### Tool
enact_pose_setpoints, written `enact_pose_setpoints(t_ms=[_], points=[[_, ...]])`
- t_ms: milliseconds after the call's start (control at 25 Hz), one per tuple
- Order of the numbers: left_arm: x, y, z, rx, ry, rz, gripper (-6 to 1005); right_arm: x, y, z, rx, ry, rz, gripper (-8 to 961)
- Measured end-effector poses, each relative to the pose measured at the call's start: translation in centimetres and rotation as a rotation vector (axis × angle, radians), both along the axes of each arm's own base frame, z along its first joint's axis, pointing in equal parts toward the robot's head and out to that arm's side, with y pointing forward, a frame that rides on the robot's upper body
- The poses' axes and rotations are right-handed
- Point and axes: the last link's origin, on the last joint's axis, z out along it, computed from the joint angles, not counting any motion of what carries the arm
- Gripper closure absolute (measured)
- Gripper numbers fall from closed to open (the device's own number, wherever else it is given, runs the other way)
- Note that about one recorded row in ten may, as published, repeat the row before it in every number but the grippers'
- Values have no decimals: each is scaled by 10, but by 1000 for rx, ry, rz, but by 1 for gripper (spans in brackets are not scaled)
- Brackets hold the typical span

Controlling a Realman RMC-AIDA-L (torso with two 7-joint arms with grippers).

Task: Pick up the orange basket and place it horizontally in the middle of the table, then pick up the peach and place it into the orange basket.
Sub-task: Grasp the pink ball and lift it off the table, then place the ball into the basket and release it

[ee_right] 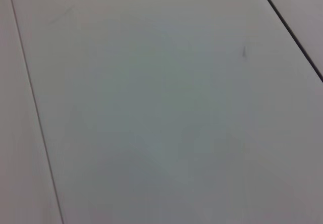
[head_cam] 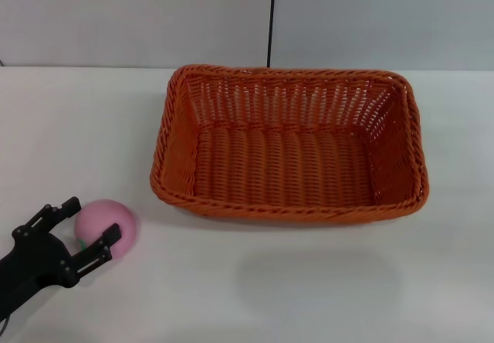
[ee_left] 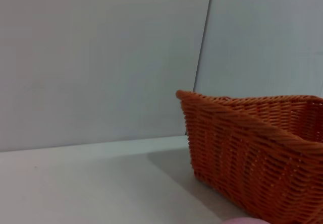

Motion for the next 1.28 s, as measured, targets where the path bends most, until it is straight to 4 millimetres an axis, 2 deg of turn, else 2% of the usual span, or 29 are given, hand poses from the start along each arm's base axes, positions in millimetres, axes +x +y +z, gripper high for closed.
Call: enact_pose_setpoints(t_ms=[360,600,720,880,1000,1080,1120,1280], points=[[2,0,0,-10,-1,-15,300,3,-2,0,5,5,-16,570],[2,0,1,-3,-7,-18,495,7,-4,-1,1,18,-29,570],[6,0,8,53,-51,-18,523,7,-5,-1,1,19,-27,570],[13,5,23,213,-156,-8,559,7,-6,-3,0,23,-28,570],[28,22,29,327,-269,-25,587,7,-7,-4,-1,26,-29,570],[32,26,29,333,-285,-36,609,7,-7,-5,-5,29,-30,570],[50,43,26,333,-337,-98,620,7,-7,-5,-5,29,-30,570],[92,75,11,257,-408,-240,669,6,-8,-8,-12,39,-25,570]])
